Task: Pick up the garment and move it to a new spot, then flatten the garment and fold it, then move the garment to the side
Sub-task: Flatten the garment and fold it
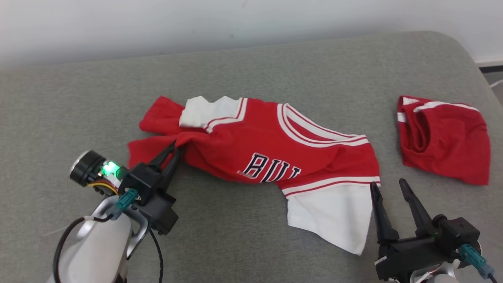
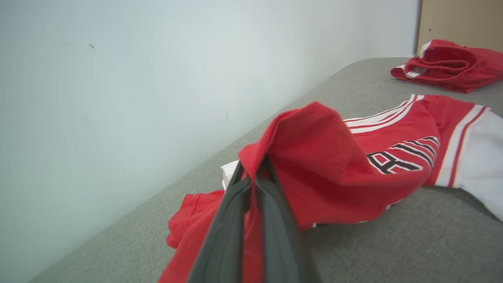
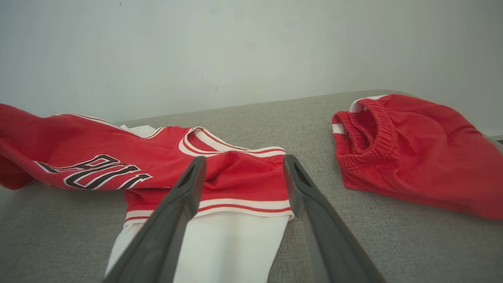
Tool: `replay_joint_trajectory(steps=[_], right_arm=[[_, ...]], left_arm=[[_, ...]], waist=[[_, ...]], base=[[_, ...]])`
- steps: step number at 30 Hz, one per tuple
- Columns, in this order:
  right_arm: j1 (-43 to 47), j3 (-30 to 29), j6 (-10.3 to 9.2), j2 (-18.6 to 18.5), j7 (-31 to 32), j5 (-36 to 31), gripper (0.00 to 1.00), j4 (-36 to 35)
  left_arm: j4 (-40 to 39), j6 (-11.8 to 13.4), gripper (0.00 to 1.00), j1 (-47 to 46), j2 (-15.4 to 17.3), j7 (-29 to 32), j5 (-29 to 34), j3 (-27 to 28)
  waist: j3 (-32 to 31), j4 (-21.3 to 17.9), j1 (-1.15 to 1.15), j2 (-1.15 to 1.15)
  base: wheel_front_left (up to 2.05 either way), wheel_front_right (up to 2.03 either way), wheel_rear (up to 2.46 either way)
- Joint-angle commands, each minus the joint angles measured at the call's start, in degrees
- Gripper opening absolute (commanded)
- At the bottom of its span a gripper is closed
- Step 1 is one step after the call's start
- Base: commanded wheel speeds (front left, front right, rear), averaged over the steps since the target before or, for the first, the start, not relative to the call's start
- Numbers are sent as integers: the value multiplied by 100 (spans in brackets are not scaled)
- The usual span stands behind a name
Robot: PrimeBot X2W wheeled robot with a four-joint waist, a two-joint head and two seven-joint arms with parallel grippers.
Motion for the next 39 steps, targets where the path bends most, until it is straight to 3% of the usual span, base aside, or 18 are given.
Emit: replay_joint_trajectory(steps=[1,9,13,19,24,26,27,33,39], right_arm=[[59,-8,-4,39,-5,7,100,20],[105,-6,-4,195,-5,68,100,200],[69,28,-4,257,-5,65,100,263],[-177,169,-4,338,-5,65,100,294],[-426,284,-4,418,-5,71,100,291],[-507,317,-4,446,-5,77,100,283],[-540,324,-4,460,-5,74,100,279],[-615,334,-4,548,-5,93,100,269],[-548,244,-4,500,-5,25,100,288]], left_arm=[[-102,10,0,-20,87,-21,13,-24],[-382,-141,0,-943,482,178,-193,-668],[-315,-154,0,-1728,937,679,-798,-1700],[127,-156,0,-2857,1602,900,-1401,-2730],[851,-157,0,-3565,1894,741,-1539,-3254],[1194,-156,48,-3746,1977,602,-1603,-3300],[1376,-156,100,-3816,1996,518,-1613,-3267],[2202,225,100,-3853,1874,187,-1645,-3089],[2385,629,100,-3431,1596,-3,-1885,-2882]], waist=[[-54,159,0,-1],[-125,544,0,-1],[-62,565,0,-1],[276,280,0,-1],[650,-157,0,-1],[780,-329,0,-1],[840,-405,0,-1],[999,-663,0,-1],[778,-496,0,-1]], base=[[0,0,0],[0,0,0],[0,0,0],[0,0,0],[0,0,0],[0,0,0],[0,0,0],[0,0,0],[0,0,0]])
